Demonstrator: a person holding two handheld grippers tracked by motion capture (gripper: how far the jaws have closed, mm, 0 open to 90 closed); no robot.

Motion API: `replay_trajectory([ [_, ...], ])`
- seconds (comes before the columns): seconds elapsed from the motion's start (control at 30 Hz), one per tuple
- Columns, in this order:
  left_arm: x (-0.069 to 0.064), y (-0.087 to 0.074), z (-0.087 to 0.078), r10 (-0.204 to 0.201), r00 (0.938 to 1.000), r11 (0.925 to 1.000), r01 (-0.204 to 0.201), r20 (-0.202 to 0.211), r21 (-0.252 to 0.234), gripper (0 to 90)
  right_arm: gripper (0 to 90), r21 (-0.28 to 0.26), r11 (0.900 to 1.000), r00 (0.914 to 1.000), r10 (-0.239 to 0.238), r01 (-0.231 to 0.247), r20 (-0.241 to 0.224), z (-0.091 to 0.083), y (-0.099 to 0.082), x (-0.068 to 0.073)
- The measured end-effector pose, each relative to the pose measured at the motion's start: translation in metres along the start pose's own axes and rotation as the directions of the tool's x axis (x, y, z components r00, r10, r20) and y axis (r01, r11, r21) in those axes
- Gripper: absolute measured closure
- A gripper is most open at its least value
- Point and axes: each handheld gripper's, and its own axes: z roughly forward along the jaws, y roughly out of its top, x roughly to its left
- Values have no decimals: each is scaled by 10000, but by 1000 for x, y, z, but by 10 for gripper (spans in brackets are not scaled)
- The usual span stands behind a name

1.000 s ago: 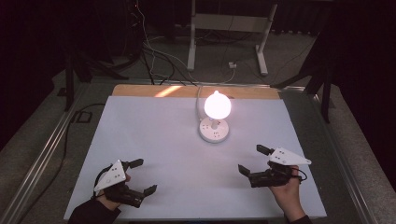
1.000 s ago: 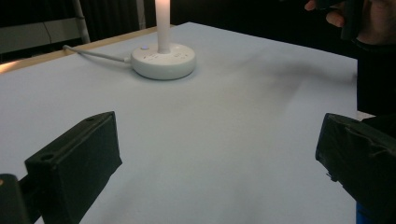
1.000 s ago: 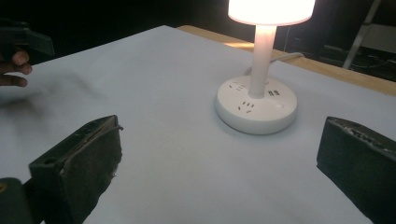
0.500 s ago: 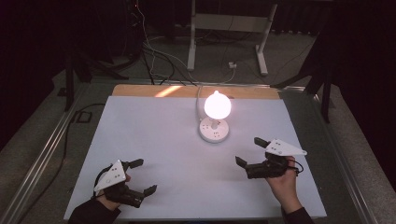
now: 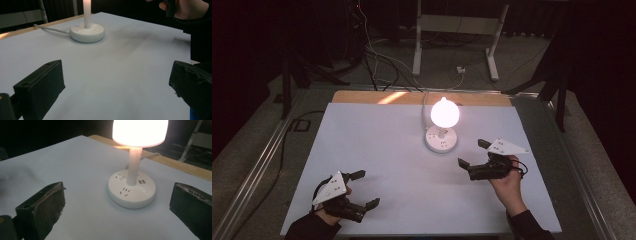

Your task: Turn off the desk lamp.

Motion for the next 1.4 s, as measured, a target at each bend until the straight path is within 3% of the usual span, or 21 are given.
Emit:
replay_trajectory([
  [0.27, 0, 0, 0, -2, 10000, 10000, 2, -4, -16, 5, 0, 107, 9998, 9998, 176, -176, -39, 13, 2, -5],
  [0.53, 0, 0, 0, -7, 10000, 10000, 7, -7, -8, 5, 0, 305, 9985, 9987, 460, -453, -232, 32, 1, -18],
  [0.73, 0, 0, 0, -13, 10000, 10000, 13, -12, -1, 5, 0, 350, 9978, 9984, 557, -556, -30, 42, 0, -25],
  [0.83, 0, 0, 0, -12, 10000, 10000, 12, -13, 22, 5, 0, 684, 9941, 9963, 847, -837, -114, 51, 1, -30],
  [0.97, 0, 0, 0, -22, 10000, 10000, 22, -3, -4, 5, 0, 916, 9921, 9961, 877, -863, -114, 58, 1, -32],
  [1.13, 0, 0, 0, -19, 10000, 10000, 19, -24, -1, 5, 0, 1268, 9872, 9953, 949, -968, 214, 71, 0, -33],
  [1.23, 0, 0, 0, -22, 10000, 10000, 22, -19, -3, 5, 64, 1305, 9847, 9926, 1092, -1153, 532, 76, 0, -34],
  [1.27, 0, 0, 0, -20, 10000, 10000, 20, -19, 4, 5, 139, 1320, 9846, 9918, 1056, -1144, 716, 78, 0, -34],
  [1.37, 0, 0, 0, -22, 10000, 10000, 22, -16, 1, 5, 179, 1269, 9859, 9910, 977, -1089, 918, 79, 1, -35],
  [1.4, 0, 0, 0, -14, 10000, 10000, 14, -18, 9, 5, 241, 1241, 9850, 9883, 1067, -1201, 1091, 80, 3, -37],
])
